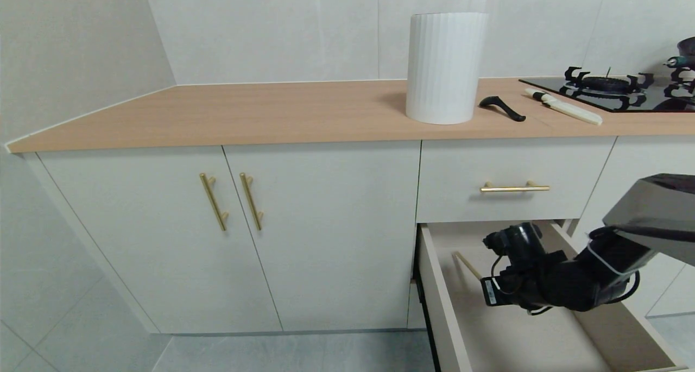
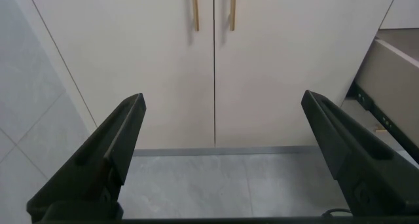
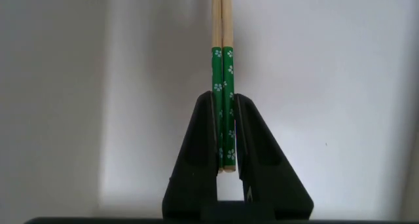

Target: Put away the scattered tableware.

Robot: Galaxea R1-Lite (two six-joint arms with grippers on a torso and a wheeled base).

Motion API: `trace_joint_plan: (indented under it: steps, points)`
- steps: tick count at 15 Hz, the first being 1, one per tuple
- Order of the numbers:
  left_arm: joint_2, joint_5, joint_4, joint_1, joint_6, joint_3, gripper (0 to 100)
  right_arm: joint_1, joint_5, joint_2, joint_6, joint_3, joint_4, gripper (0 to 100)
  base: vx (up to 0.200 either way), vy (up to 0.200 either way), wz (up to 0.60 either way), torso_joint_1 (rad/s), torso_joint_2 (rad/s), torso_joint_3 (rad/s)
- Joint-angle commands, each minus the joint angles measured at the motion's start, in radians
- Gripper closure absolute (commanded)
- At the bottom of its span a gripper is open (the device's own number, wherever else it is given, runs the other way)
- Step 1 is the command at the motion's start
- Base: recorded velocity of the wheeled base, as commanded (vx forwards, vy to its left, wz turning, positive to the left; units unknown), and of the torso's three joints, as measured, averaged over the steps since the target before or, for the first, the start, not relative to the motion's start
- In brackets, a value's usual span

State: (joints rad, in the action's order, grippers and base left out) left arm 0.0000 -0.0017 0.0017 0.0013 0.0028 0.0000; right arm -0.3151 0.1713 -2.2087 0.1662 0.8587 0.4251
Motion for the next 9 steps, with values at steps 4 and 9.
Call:
trace_joint_plan:
  steps: [4,9]
  points:
    - [0.0,0.0,0.0,0.0,0.0,0.0,0,0.002,0.034,-0.198,0.013,0.063,0.058,100,0.0,0.0,0.0,0.0,0.0,0.0]
    - [0.0,0.0,0.0,0.0,0.0,0.0,0,0.007,0.036,-0.212,0.013,0.065,0.077,100,0.0,0.0,0.0,0.0,0.0,0.0]
